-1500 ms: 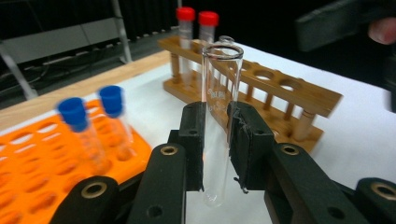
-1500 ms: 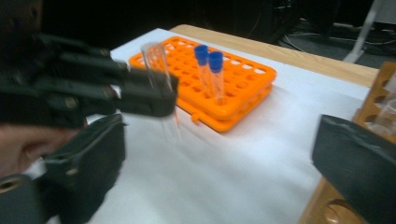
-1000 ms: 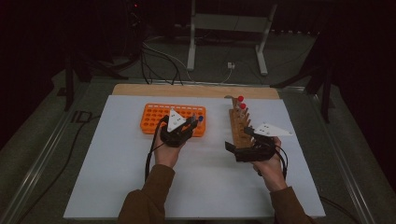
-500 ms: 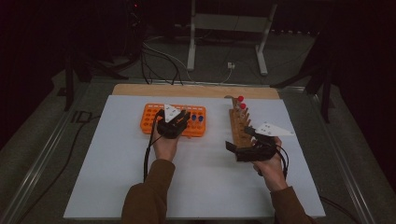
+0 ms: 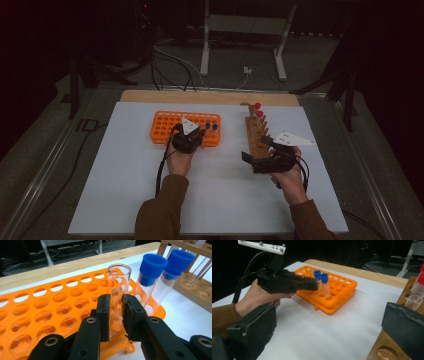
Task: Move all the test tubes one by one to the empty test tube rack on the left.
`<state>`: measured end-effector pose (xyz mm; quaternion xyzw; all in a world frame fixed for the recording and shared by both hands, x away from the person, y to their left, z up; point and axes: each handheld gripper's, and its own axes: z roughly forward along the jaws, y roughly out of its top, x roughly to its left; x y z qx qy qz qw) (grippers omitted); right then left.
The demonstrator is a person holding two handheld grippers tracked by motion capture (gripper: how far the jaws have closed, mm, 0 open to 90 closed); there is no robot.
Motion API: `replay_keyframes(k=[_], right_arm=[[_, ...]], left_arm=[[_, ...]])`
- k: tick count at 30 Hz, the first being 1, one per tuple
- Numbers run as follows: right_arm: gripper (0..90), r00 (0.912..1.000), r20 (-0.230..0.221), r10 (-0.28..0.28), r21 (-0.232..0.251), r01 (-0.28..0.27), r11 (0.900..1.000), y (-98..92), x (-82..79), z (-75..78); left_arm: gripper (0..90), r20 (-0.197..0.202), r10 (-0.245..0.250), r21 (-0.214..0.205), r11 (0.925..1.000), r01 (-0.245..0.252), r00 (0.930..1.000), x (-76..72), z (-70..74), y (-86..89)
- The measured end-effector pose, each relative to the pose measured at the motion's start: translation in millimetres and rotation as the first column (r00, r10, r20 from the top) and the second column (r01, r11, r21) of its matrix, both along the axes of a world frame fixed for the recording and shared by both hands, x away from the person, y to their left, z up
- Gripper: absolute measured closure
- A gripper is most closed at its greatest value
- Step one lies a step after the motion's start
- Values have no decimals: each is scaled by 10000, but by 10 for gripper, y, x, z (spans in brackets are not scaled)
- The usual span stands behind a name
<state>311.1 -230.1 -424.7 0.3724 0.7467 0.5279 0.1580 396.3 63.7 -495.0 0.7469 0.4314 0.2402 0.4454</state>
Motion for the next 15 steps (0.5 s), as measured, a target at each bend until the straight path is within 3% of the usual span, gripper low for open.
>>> replay_keyframes(k=[4, 8, 15], right_arm=[[2, 10000, -12, 51, -40, -51, 10000, 16, 2, -10], [2, 10000, -27, 94, -91, -95, 9999, 32, 2, -20], [2, 9999, -54, 90, -73, -91, 9999, 24, 4, -22]], left_arm=[[768, -100, -149, 394, 9991, 153, 9998, 4, 9, -15], [768, -359, -218, 508, 9984, 236, 9991, 19, -21, -9], [758, -457, -159, 469, 9987, 180, 9988, 21, -19, -12]])
